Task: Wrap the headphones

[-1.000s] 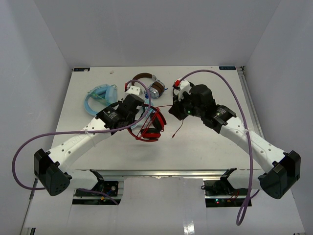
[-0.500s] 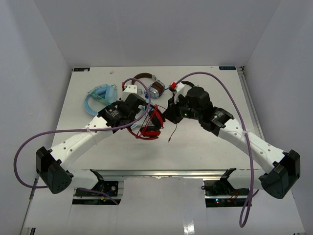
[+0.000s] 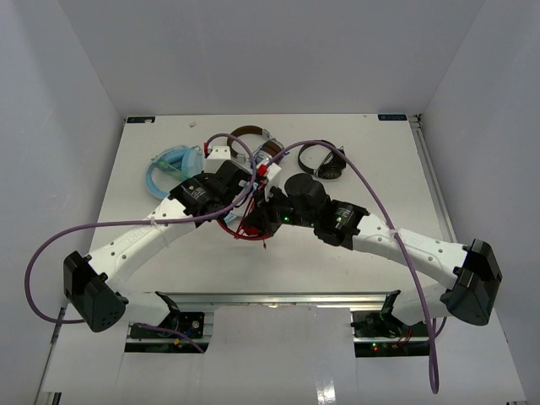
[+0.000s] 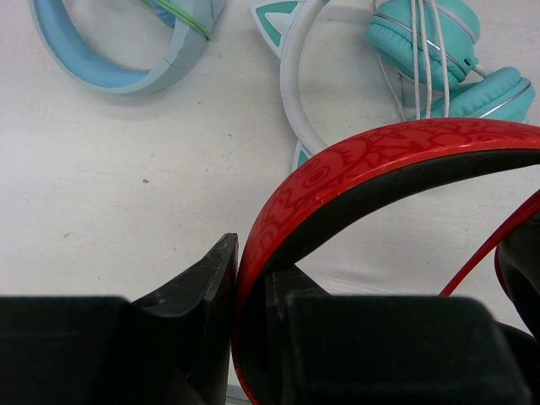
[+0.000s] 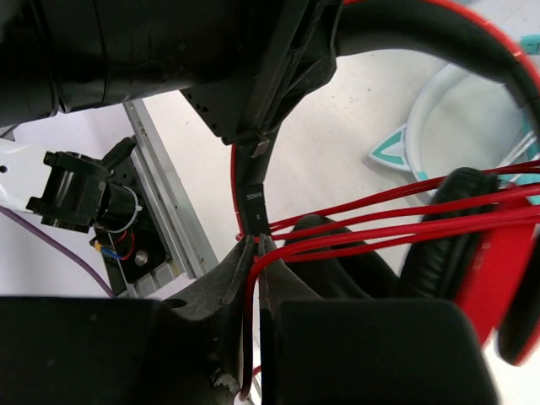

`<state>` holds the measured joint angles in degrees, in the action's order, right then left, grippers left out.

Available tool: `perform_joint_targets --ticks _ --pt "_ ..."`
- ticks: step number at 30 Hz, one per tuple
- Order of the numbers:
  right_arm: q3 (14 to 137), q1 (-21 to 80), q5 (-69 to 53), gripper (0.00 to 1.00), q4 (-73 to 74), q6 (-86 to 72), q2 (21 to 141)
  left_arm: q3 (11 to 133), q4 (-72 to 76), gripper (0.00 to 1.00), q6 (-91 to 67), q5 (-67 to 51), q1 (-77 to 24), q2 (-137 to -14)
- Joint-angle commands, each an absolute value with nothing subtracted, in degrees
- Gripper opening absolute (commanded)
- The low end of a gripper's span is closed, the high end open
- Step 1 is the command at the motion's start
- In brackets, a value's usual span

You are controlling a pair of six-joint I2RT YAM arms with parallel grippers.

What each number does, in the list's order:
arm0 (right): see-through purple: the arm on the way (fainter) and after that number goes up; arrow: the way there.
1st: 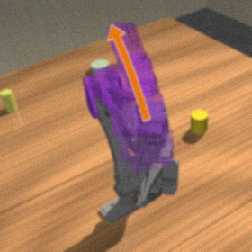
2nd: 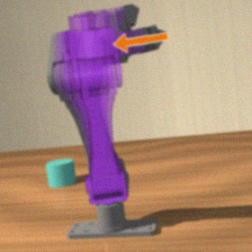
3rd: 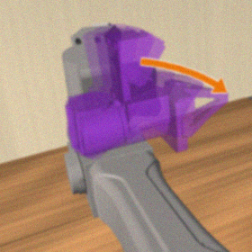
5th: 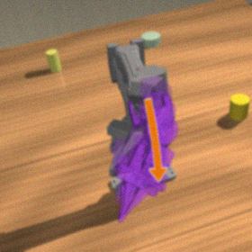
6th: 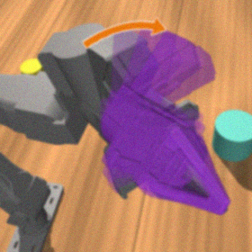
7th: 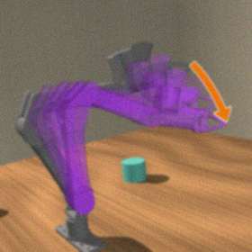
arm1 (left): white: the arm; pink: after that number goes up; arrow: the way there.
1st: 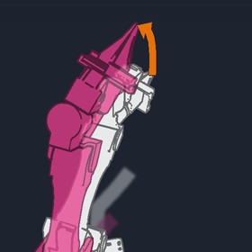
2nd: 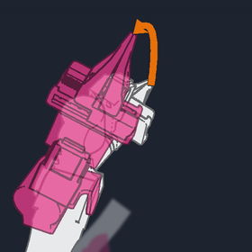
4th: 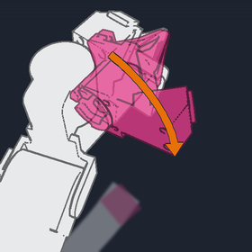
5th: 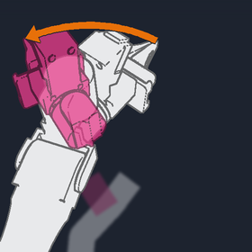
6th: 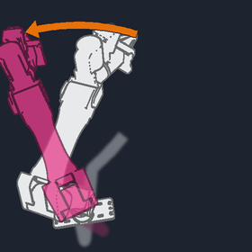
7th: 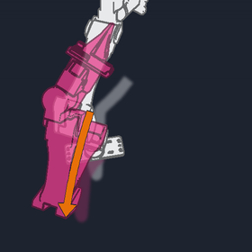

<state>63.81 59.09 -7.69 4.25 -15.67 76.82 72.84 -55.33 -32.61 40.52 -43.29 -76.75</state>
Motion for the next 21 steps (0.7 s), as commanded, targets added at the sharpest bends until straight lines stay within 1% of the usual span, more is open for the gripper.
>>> perform_joint_targets --ticks 1,14,21 --pt "63.4 63.3 -3.6 0.11 -1.9 -18.1 77.9 75.0 -52.3 0.00 -36.7 41.0 -42.4 -73.3" --pt "58.9 71.3 10.7 0.16 -3.5 -18.4 77.4 77.2 -50.9 0.00 -39.9 36.5 -42.2 -69.2" --pt "56.6 74.1 15.2 0.16 -4.1 -18.5 77.0 77.5 -51.2 0.00 -41.7 36.6 -42.1 -67.5"
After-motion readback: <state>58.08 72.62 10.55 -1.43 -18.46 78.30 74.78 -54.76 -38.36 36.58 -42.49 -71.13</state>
